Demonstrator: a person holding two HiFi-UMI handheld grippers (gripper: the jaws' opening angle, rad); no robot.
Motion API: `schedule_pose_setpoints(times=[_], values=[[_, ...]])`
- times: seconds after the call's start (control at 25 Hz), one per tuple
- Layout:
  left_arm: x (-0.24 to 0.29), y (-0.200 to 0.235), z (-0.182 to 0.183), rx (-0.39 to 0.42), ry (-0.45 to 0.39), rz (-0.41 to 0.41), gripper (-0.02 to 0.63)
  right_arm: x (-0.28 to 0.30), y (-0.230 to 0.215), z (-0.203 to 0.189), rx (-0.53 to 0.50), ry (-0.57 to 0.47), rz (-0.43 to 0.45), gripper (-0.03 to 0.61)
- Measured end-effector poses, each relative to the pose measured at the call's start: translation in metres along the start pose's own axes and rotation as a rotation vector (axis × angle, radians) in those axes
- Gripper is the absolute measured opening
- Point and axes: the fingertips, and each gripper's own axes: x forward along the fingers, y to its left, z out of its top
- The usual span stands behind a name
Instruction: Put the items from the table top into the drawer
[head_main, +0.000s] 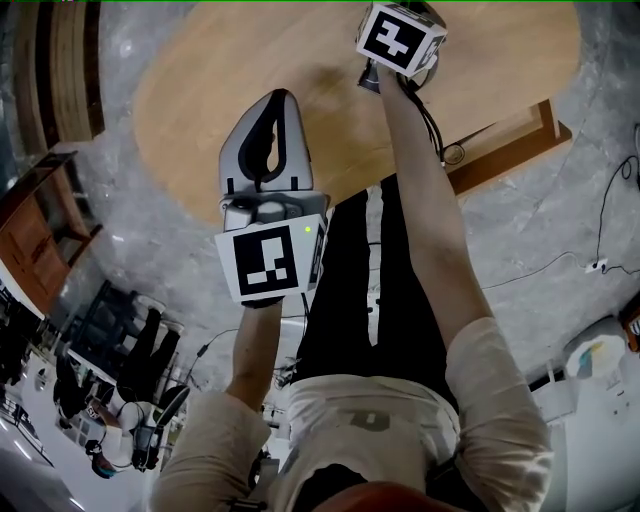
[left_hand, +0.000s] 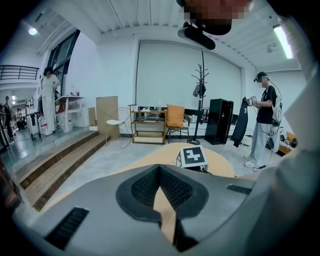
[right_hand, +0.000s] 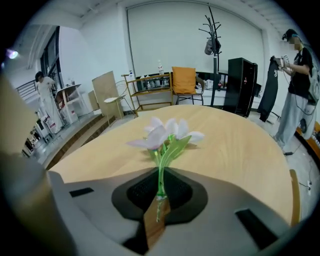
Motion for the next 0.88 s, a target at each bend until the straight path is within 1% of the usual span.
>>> schedule_pose_setpoints(times=[0.16, 0.28, 0.36, 0.44, 0.56, 0.64, 0.76, 0.88], values=[[0.0, -0.007, 0.007, -0.004, -0.018, -0.005, 0.008, -0.003, -0.001, -0.001, -0.006, 0.025, 0.049, 0.032], [-0.002, -0.011, 0.011, 0.001, -0.019, 0.01, 0.008, -0.016, 0.002, 0.007, -0.018, 0.004, 0.097, 0.029], [-0.003, -0.015, 0.014, -0.012, -0.019, 0.021, 0.008, -0.033, 0.001, 0.02, -0.054, -0.049, 0.137, 0.031], [-0.005, -0.018, 0.02, -0.032, -0.029, 0.031, 0.008, -0.058, 0.0, 0.037, -0.079, -0.124, 0.177, 0.03], [-0.004, -0.023, 0.029, -0.03, -0.044, 0.05, 0.008, -0.111, -0.008, 0.066, -0.083, -0.255, 0.228, 0.031], [-0.003, -0.026, 0.033, -0.028, -0.051, 0.057, 0.008, -0.149, -0.014, 0.078, -0.076, -0.318, 0.254, 0.031], [-0.005, -0.034, 0.038, -0.029, -0.053, 0.061, 0.008, -0.203, -0.022, 0.083, -0.095, -0.387, 0.285, 0.031], [-0.005, -0.044, 0.042, -0.029, -0.057, 0.06, 0.008, -0.245, -0.032, 0.083, -0.155, -0.446, 0.295, 0.031]])
